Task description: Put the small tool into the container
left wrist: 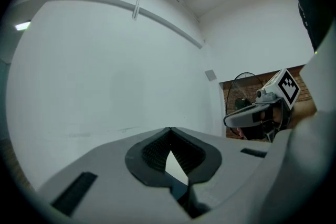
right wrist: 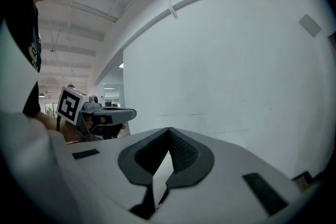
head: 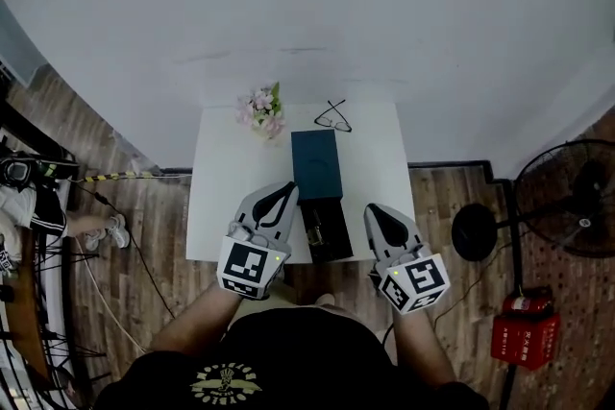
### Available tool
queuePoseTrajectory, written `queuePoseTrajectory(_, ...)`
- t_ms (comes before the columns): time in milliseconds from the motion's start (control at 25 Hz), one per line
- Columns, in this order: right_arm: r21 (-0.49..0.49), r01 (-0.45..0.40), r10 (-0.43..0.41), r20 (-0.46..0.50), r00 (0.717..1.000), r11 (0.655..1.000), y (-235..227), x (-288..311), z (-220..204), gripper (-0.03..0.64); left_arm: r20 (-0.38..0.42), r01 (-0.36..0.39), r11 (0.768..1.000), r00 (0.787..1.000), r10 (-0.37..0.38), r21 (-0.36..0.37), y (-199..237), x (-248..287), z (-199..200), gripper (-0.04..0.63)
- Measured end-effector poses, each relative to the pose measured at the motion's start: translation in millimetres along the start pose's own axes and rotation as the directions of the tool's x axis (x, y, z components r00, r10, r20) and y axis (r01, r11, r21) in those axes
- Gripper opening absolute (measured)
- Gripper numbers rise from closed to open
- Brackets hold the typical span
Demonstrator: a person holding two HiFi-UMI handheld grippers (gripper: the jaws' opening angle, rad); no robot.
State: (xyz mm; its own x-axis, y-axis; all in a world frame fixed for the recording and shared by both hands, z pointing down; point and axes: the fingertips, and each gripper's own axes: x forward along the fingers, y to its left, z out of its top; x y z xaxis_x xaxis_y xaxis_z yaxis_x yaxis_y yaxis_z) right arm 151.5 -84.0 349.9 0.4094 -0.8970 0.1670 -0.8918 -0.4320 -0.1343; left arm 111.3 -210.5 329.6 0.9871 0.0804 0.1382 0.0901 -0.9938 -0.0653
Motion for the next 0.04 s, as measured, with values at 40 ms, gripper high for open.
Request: queuePoseTrajectory(40, 0.001, 0.005, -0.005, -0.006, 1.000, 1.000, -0.5, 4.8, -0.6, 0.000, -0.007, 0.009, 1.000, 1.000, -0.009, 0.003, 3.7, 3.2, -0.3, 0.008)
